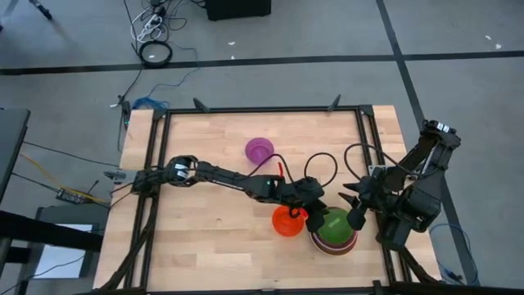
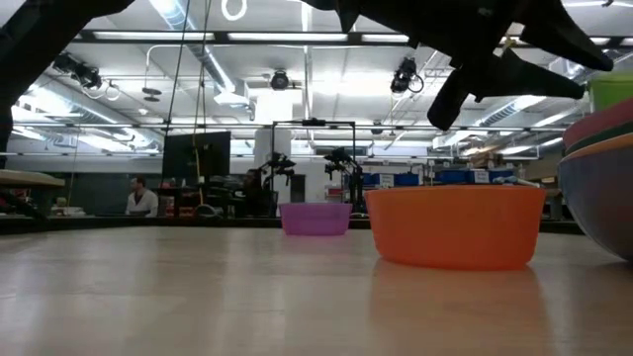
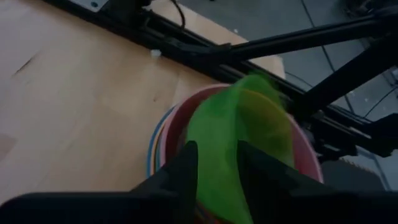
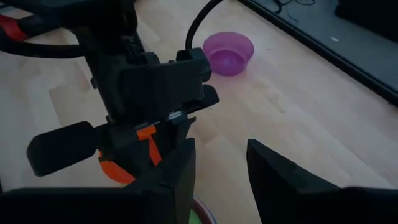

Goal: Nest bowls inside each other
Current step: Stack the light green bowl on top of the red bowl, then stack the violet bowl on top of the light green bowl

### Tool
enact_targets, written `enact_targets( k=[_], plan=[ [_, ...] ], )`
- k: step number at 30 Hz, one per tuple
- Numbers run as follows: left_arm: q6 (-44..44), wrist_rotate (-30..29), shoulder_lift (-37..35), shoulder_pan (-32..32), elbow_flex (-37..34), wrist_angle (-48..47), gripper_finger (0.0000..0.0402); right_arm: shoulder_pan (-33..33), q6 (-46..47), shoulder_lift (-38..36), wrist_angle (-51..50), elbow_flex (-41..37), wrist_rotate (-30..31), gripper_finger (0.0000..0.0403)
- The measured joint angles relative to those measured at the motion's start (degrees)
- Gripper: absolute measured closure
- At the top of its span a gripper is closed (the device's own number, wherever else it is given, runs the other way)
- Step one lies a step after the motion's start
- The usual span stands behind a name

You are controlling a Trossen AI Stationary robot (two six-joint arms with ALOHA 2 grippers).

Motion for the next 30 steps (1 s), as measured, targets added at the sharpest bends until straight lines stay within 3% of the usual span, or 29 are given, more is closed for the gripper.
enact_targets(
  k=[12, 16, 24, 30],
  plan=[
    [-0.94, 6.69, -0.47, -0.36, 0.0, 1.26, 0.0276, -0.72, 1.89, 0.04, 0.0, 0.0, -1.79, 0.027],
    [2.53, 6.45, -4.79, -0.08, 0.0, -7.29, 0.0276, -1.89, 1.46, 0.17, 0.02, 0.0, -1.94, 0.027],
    [9.57, -17.26, -18.99, -1.22, 0.09, -39.92, 0.0277, -7.95, -3.92, 0.2, 0.65, 0.0, -1.94, 0.027],
    [5.97, -30.21, -28.19, -4.19, 0.01, -58.22, 0.0277, -17.95, -22.99, 0.2, 12.33, 0.0, -3.7, 0.027]
  ],
)
